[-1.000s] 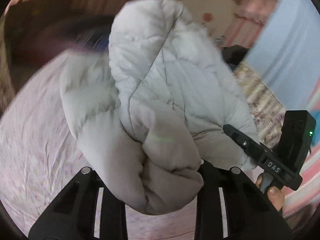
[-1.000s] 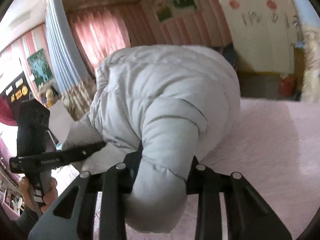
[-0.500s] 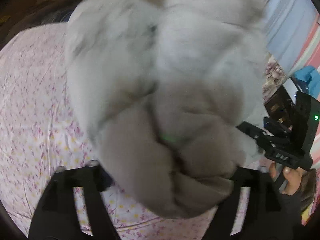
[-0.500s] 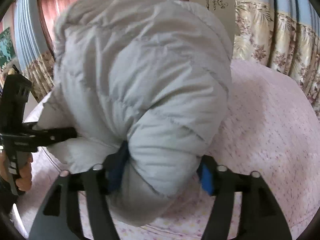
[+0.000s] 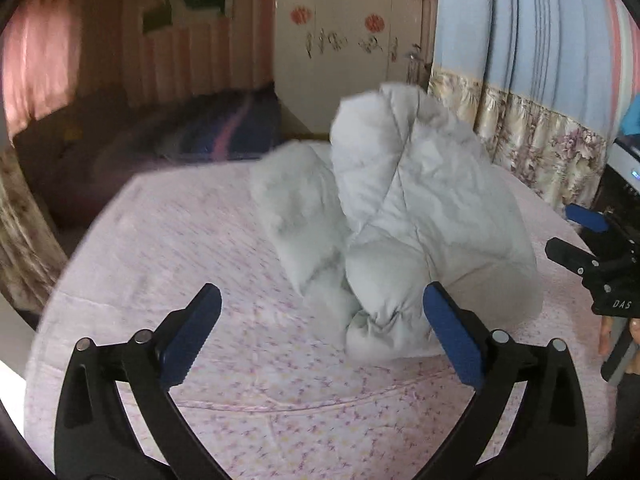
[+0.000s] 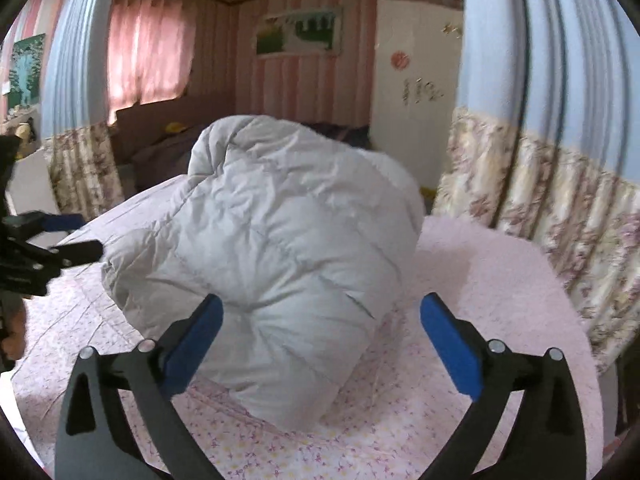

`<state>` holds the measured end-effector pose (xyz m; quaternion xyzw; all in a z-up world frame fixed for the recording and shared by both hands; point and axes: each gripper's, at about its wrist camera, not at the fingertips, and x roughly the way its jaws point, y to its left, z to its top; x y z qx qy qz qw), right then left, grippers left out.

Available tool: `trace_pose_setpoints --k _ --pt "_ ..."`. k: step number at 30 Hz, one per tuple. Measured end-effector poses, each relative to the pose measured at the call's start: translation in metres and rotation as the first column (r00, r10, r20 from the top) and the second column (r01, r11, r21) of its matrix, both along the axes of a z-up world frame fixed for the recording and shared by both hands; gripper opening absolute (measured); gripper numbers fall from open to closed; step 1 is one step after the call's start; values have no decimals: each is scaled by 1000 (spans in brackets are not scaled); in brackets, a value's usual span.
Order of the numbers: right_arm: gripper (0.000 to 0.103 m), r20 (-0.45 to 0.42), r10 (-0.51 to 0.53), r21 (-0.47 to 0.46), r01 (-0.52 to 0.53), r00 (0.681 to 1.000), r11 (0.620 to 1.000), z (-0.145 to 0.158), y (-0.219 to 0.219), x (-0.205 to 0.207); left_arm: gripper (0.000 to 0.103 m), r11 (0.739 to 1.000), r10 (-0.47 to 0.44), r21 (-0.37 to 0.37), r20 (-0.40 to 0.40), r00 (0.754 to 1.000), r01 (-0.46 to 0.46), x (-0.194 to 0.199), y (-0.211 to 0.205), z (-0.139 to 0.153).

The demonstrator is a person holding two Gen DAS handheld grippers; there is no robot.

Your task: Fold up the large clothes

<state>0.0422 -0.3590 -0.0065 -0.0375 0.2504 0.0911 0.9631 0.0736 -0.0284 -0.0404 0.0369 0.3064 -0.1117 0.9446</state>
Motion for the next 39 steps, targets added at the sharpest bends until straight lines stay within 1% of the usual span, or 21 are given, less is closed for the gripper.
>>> trace_pose_setpoints --k 3,4,6,8,11,13,16,19,21,27,32,39 --pt "101 56 -63 -10 63 996 998 4 7 -23 100 1000 24 11 43 999 -24 -24 6 10" --pt "101 72 -98 2 98 993 995 3 6 -30 100 999 33 12 52 998 -33 -29 3 18" --pt "101 81 -136 38 133 987 990 2 5 -43 100 998 60 11 64 996 -61 -43 2 19" --pt "101 51 -167 63 164 985 985 0 4 -52 100 997 79 2 50 996 -79 -51 0 14" --pt "101 35 -221 85 218 975 972 -1 1 -64 100 996 87 -19 29 996 -87 -63 -1 6" --pt "101 55 -255 97 249 965 964 -4 2 -77 100 995 101 -20 47 994 -100 -71 -7 -1" --pt "101 69 -289 79 284 955 956 -17 5 -84 100 992 126 0 99 987 -127 -81 -12 -10" --pt "101 44 -297 114 291 954 950 -28 3 -90 100 992 128 6 86 988 -129 -84 -15 -15" --pt "101 52 -310 125 302 949 945 -28 2 -95 100 991 131 9 108 985 -133 -92 -16 -14" --pt "101 113 -336 115 324 935 939 -23 5 -112 100 987 144 43 172 975 -153 -105 -18 -9" --pt "101 136 -339 98 327 931 940 -18 10 -124 100 988 147 19 178 973 -153 -115 -14 -3" --pt "101 153 -351 99 339 924 936 -15 11 -137 100 986 151 37 182 972 -160 -124 -17 -1"
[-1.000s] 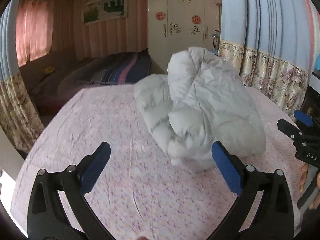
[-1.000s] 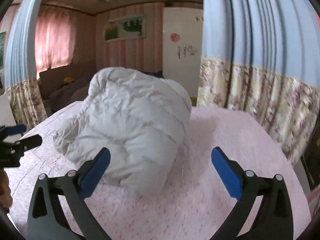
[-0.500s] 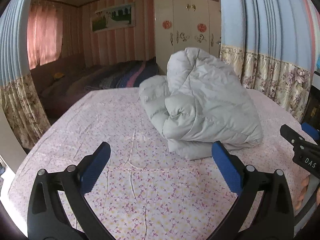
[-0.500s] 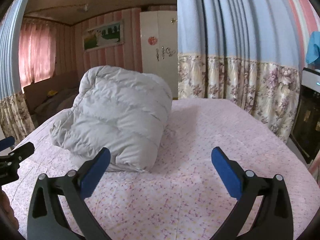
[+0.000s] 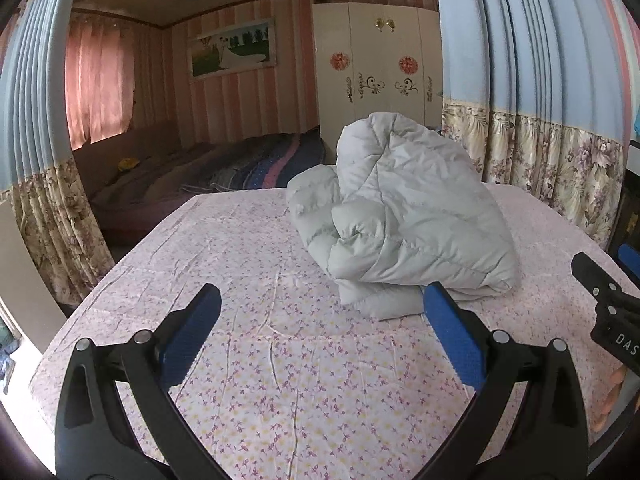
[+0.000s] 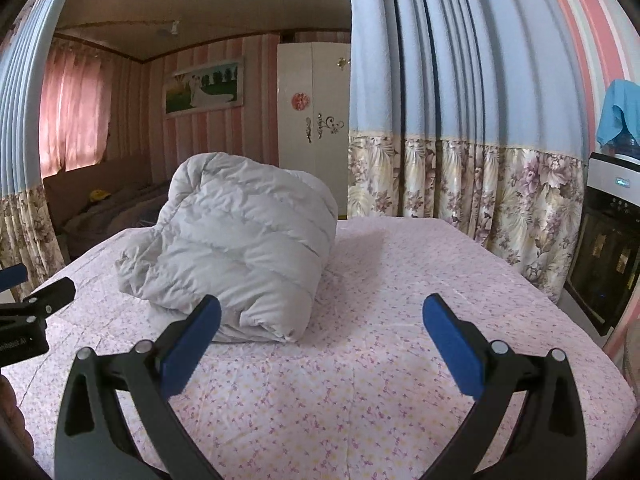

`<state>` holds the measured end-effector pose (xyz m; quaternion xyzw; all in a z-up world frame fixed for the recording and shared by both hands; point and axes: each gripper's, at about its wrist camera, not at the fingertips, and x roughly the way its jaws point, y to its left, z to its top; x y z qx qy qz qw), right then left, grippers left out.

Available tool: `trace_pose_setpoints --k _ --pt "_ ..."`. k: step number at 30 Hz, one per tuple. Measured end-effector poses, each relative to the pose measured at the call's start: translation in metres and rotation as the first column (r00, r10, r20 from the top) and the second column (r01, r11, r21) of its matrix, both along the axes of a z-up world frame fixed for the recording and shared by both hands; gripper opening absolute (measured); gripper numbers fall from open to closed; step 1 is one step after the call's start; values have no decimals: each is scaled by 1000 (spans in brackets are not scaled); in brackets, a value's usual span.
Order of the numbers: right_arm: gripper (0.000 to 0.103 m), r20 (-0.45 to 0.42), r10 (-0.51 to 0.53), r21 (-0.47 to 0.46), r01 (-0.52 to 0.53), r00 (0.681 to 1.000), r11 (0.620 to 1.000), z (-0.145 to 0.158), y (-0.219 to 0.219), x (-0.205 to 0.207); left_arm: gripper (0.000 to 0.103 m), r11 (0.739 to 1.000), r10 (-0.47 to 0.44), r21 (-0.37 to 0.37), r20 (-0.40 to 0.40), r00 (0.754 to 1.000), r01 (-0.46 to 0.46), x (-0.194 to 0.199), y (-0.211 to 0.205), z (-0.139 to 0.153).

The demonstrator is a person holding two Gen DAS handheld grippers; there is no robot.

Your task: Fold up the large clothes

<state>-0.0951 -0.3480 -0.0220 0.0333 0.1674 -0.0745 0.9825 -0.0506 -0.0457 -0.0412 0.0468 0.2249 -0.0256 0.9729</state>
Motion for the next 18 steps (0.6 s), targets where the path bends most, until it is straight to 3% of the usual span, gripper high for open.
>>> trace_pose_setpoints --k 18 --pt "101 -19 -35 -20 35 999 999 -3 -5 -5 100 1000 -12 -8 1 1000 12 -9 -5 1"
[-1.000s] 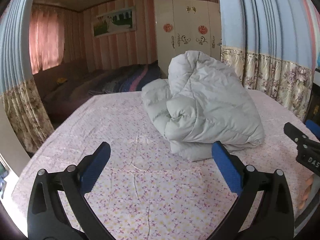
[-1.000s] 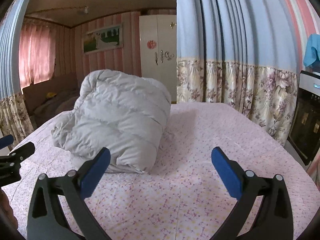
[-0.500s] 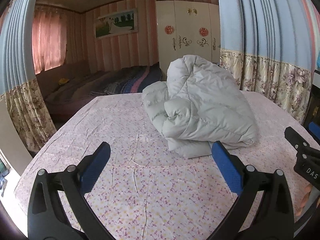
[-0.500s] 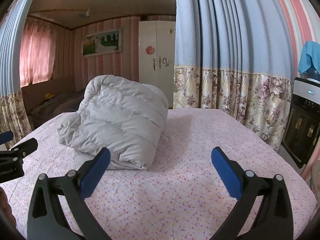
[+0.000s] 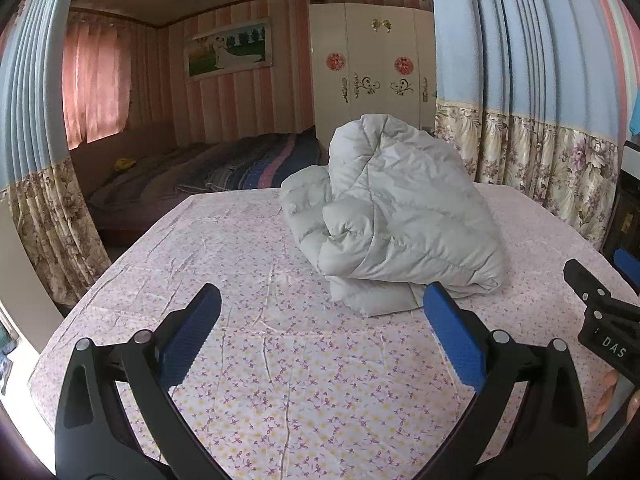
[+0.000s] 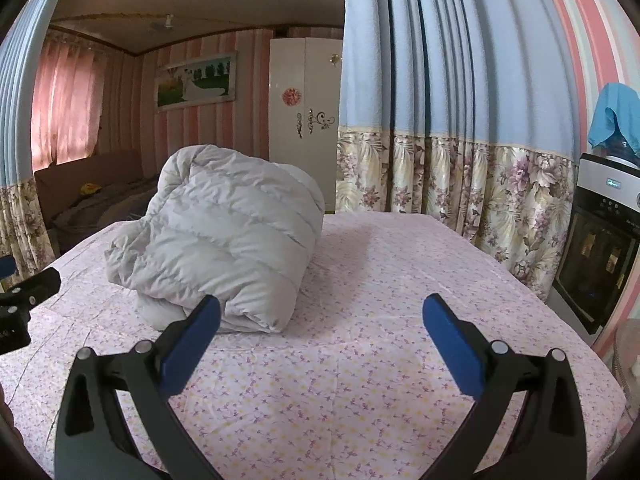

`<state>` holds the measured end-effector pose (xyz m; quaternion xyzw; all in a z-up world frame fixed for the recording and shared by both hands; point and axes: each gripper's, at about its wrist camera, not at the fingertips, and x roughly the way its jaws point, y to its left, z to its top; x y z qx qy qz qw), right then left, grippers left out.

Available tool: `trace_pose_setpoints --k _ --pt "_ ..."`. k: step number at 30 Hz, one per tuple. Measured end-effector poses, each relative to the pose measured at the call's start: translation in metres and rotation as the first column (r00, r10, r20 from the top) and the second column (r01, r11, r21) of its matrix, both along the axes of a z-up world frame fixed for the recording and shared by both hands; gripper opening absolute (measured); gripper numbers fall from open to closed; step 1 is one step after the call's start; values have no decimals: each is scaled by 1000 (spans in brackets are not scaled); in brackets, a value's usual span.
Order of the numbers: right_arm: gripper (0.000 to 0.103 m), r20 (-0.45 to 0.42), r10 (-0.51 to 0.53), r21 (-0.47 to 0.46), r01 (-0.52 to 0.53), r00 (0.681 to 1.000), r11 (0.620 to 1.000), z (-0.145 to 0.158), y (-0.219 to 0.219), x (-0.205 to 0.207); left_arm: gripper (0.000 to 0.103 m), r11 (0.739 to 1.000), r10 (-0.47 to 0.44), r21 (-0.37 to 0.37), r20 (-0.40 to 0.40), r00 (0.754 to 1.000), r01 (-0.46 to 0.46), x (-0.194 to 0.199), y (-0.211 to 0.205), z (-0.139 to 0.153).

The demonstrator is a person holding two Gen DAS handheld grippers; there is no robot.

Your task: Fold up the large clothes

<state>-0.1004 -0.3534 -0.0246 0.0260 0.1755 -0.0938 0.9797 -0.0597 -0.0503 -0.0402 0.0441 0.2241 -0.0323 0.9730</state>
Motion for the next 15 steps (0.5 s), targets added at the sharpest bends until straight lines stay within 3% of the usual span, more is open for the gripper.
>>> trace_pose_setpoints --k 15 --pt "101 2 -18 -12 18 1000 1000 6 0 0 100 1000 25 -6 3 1000 -25 -2 3 2"
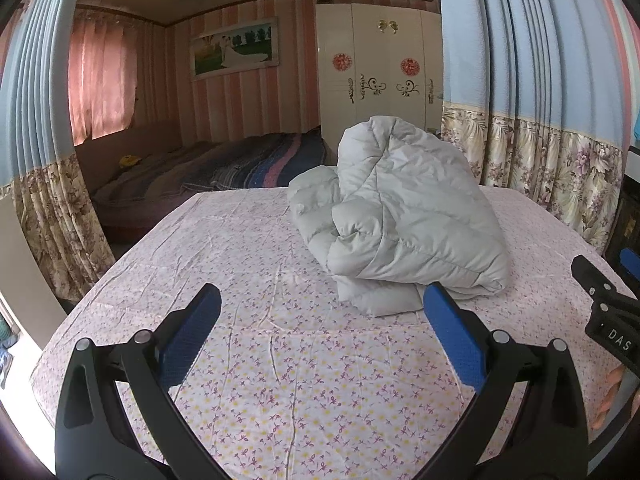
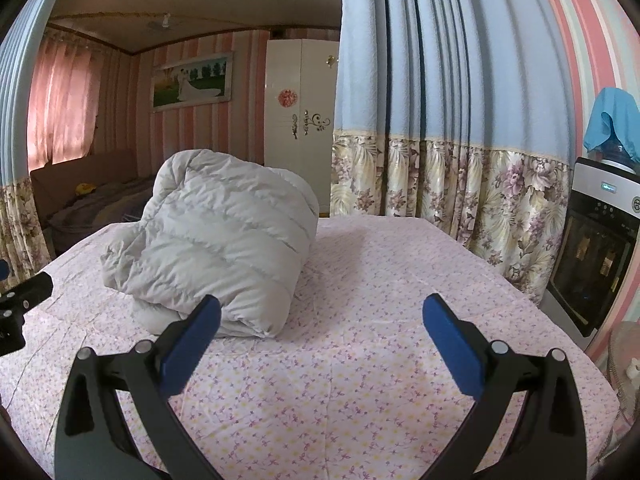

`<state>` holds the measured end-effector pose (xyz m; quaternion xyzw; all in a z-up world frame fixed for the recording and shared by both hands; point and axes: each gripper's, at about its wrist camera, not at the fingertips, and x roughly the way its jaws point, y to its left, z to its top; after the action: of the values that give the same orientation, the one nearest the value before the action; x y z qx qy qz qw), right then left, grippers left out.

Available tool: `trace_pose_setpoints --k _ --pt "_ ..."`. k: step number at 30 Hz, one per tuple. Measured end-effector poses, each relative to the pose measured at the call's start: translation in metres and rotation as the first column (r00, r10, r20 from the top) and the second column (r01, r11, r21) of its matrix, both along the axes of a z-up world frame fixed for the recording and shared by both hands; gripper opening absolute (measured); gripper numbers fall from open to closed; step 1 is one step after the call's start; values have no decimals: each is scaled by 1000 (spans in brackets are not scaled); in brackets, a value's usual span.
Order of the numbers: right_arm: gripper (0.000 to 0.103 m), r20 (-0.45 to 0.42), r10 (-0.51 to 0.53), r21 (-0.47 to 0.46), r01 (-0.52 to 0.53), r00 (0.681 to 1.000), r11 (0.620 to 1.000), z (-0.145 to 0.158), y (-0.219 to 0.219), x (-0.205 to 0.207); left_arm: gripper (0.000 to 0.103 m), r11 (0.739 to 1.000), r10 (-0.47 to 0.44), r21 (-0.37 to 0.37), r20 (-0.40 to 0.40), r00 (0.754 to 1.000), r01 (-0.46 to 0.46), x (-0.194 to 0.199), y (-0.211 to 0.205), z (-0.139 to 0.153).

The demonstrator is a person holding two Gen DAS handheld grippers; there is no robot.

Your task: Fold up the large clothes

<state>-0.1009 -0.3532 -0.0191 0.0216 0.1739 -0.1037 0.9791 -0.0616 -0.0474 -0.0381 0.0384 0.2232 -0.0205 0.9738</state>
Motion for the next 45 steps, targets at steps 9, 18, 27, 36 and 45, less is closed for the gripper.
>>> trace_pose_setpoints --k 9,18,27,36,45 --pt "101 6 6 -10 -6 1000 1000 3 3 3 100 1000 4 -3 -9 1000 -4 2 3 -2" --pt "101 6 11 -17 -11 1000 1000 4 9 5 100 1000 14 -10 -11 1000 -14 3 6 -1" --pt "101 3 7 -21 -7 1000 1000 3 10 5 100 1000 21 -9 -8 1000 -21 2 7 -1" --pt "101 3 6 -20 -5 1000 1000 4 9 5 100 999 0 -40 -29 1000 -1 4 9 0" --pt "101 1 3 -21 -3 1000 1000 3 10 5 100 1000 14 -26 -12 1000 -14 0 7 3"
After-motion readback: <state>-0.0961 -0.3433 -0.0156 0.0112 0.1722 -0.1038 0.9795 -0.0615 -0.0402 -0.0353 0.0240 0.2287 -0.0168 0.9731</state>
